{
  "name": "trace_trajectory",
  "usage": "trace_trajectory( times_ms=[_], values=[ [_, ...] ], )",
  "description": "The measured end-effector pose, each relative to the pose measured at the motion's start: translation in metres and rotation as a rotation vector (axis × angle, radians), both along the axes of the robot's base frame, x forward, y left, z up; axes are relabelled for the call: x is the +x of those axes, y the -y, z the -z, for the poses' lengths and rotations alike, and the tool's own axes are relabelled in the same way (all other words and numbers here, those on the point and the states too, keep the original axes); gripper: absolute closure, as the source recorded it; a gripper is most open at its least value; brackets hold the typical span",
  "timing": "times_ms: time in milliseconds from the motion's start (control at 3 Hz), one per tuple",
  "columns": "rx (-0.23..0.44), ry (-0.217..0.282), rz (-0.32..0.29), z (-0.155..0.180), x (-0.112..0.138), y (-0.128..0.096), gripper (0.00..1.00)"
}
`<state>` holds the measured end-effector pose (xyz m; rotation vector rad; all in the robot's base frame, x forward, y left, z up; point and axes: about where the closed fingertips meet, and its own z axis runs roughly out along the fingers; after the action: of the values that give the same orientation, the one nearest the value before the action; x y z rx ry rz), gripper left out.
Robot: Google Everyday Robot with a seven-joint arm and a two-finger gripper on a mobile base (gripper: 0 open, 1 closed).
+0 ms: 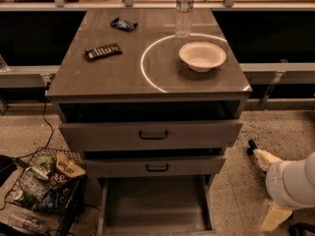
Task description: Close bottom drawer
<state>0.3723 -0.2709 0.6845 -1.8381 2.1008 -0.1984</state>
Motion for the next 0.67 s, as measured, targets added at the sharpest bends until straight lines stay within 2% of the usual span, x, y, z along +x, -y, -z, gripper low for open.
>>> trace_trajectory(
  times_ms=[333,667],
  values=[
    [-0.001,0.005,0.000,-0.0024,0.0013,-0.0002,0.02],
    [-0.003,0.006,-0.001,-0.0034,0.0011,-0.0003,0.25]
  ],
)
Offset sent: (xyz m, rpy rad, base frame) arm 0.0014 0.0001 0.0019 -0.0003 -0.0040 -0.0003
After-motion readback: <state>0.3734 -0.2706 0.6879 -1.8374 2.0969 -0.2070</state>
